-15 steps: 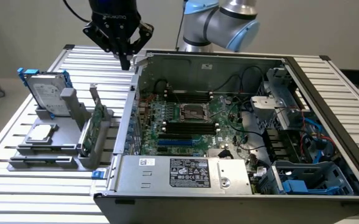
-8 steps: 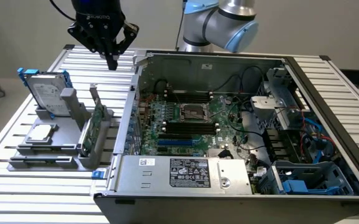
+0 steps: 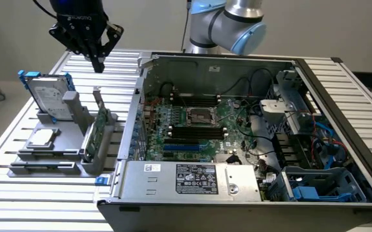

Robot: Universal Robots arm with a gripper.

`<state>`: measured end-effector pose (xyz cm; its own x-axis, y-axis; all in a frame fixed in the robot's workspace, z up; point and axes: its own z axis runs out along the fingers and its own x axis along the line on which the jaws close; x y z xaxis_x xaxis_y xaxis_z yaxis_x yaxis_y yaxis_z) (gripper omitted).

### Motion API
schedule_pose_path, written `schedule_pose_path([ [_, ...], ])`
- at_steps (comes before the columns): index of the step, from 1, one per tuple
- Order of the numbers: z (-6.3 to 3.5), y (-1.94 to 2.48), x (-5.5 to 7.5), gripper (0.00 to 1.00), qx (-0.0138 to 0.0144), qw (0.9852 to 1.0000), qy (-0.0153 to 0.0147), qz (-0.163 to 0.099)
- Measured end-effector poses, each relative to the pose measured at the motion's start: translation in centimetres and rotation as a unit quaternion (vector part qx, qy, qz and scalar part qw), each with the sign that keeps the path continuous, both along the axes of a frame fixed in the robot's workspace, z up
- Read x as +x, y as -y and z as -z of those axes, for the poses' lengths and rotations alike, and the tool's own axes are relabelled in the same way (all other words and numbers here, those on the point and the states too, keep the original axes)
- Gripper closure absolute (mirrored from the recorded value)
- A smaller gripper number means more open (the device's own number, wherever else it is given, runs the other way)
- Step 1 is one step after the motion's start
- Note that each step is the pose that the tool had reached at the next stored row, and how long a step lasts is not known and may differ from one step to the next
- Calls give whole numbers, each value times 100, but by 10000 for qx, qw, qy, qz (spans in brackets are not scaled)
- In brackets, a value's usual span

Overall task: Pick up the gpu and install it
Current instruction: 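Reach for the gpu, then pick up the gpu and move the gpu toward the slot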

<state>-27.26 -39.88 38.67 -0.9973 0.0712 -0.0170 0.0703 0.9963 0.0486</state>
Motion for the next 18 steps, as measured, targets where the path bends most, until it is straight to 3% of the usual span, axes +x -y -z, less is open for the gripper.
schedule_pose_path([
  [7,48,0,-313,89,-18,10000,-18,-1],
  [12,77,0,-479,89,-49,10000,-40,-13],
  [18,79,0,-497,89,-53,10000,-61,-16],
])
